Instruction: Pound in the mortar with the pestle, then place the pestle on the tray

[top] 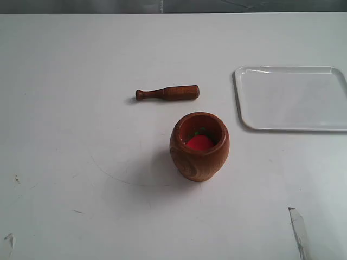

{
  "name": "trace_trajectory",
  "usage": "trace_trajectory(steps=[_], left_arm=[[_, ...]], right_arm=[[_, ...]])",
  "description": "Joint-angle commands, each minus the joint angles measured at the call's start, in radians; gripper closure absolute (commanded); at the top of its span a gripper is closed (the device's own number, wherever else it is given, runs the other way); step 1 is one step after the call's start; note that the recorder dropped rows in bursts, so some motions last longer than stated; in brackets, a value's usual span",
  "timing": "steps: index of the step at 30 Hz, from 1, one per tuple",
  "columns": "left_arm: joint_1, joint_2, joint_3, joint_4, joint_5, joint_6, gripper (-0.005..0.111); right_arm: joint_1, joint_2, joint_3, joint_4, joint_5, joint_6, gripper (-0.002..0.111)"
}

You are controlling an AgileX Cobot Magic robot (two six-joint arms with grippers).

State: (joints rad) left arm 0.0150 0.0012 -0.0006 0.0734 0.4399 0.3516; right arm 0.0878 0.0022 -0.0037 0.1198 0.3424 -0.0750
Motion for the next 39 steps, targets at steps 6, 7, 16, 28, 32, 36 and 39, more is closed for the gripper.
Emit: trace_trajectory(steps=[6, 7, 16, 28, 32, 36, 39], left_arm=[[-0.008, -0.001, 0.001, -0.007, -0.003, -0.008, 0.107], [-0.008, -0.001, 0.001, -0.007, -0.003, -0.008, 0.107], [-0.008, -0.001, 0.001, -0.007, -0.003, -0.008, 0.107], [-0.008, -0.001, 0.001, -0.007, -0.003, -0.008, 0.107], [-0.008, -0.001, 0.001, -0.007, -0.003, -0.008, 0.107], [-0.008, -0.001, 0.001, -0.007, -0.003, -0.008, 0.107], [-0.008, -0.001, 0.001, -0.007, -0.003, -0.008, 0.107]], right_arm=[[-0.007, -0.002, 0.004, -0.181, -0.181, -0.007, 0.108], [-0.007, -0.002, 0.004, -0.181, -0.237, -0.007, 0.108], [-0.007, -0.002, 0.004, 0.029, -0.697, 0.028, 0.108], [-0.007, 0.209, -0.22, -0.59, -1.272, 0.388, 0.108], [-0.007, 0.496, -0.432, -0.649, -1.244, 0.277, 0.108], [-0.005, 0.779, -0.677, -0.742, -0.885, 0.25, 0.108], [0.049, 0.994, -0.889, -0.981, -0.421, 0.345, 0.108]])
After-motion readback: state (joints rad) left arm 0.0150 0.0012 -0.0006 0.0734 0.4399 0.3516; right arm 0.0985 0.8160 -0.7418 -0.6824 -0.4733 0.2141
